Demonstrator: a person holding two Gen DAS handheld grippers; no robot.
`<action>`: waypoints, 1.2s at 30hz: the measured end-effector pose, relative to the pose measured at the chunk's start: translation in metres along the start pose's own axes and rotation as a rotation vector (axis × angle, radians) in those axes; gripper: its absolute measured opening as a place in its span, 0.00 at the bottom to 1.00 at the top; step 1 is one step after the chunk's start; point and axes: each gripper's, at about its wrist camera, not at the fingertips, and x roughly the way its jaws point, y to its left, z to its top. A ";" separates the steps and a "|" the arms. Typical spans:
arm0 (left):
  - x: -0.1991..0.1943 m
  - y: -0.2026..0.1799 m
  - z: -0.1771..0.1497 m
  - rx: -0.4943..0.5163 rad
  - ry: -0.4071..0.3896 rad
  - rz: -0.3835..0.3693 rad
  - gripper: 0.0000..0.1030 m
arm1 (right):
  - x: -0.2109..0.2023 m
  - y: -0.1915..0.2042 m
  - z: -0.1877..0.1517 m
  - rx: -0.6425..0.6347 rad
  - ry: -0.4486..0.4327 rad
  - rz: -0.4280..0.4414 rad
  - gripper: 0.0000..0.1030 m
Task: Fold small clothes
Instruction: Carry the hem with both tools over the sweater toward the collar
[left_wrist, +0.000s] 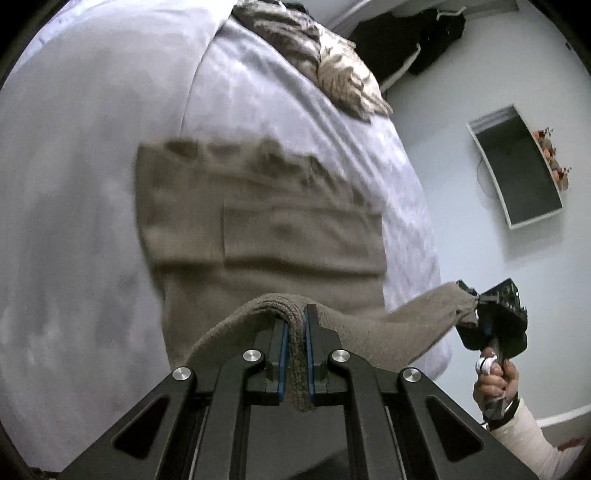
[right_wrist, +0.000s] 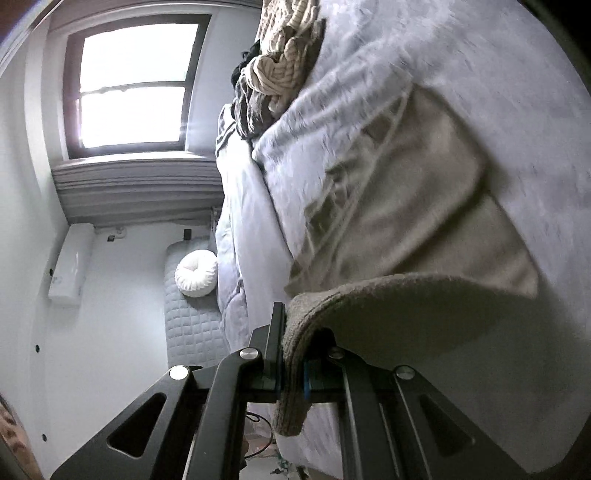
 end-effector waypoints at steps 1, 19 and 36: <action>0.003 -0.001 0.008 0.000 -0.011 0.007 0.09 | 0.006 0.000 0.009 -0.001 0.003 0.000 0.08; 0.129 0.060 0.110 -0.051 -0.102 0.265 0.09 | 0.152 -0.082 0.163 0.043 0.140 -0.087 0.08; 0.104 0.044 0.113 -0.031 -0.185 0.388 0.73 | 0.133 -0.048 0.186 -0.022 0.027 -0.080 0.70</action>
